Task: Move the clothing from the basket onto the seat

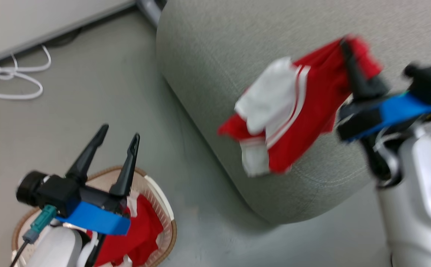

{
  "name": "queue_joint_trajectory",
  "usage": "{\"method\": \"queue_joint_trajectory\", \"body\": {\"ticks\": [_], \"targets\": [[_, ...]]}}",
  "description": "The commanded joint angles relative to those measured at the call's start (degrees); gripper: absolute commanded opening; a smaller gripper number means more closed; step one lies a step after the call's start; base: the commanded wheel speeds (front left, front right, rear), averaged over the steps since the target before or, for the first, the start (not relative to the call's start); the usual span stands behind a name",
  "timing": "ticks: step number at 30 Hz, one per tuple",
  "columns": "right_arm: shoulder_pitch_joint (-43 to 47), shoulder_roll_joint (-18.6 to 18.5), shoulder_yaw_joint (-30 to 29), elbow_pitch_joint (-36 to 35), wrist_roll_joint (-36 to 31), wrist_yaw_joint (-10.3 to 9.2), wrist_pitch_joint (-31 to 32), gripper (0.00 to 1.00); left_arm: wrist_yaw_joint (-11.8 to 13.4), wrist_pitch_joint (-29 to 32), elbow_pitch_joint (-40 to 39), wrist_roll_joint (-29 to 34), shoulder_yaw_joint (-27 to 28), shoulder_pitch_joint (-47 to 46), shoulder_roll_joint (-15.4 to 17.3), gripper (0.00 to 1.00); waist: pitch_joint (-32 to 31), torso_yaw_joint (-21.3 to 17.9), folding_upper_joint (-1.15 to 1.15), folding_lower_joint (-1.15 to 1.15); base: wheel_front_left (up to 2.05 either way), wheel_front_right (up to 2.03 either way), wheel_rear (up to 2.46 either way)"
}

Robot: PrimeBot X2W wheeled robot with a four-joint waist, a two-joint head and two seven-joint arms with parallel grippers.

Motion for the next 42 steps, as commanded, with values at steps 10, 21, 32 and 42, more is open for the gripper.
{"method": "queue_joint_trajectory", "body": {"ticks": [10,21,32,42], "targets": [[-21.1,-6.7,-14.6,6.3,3.9,0.02,5.9,0.0,0.5,0.9,-7.4,2.9,0.3,-5.9,3.5,1.0,17.3,6.8,0.0,0.0,0.0,0.0,0.0],[-38.8,-12.0,-32.0,15.6,-0.9,0.02,5.8,0.0,2.7,2.4,-17.1,4.5,2.2,-5.4,6.8,1.0,26.7,9.6,0.0,0.0,0.0,0.0,0.0],[-35.1,-9.2,-35.1,33.0,-8.7,0.02,2.4,1.0,2.4,2.2,-17.5,3.9,0.9,-6.7,6.2,1.0,26.8,11.8,0.0,0.0,0.0,0.0,0.0],[-28.7,-9.1,-29.2,40.3,-12.4,0.01,-5.4,1.0,2.2,-0.1,-9.6,1.9,0.6,-6.8,1.5,1.0,17.4,13.9,0.0,0.0,0.0,0.0,0.0]]}}
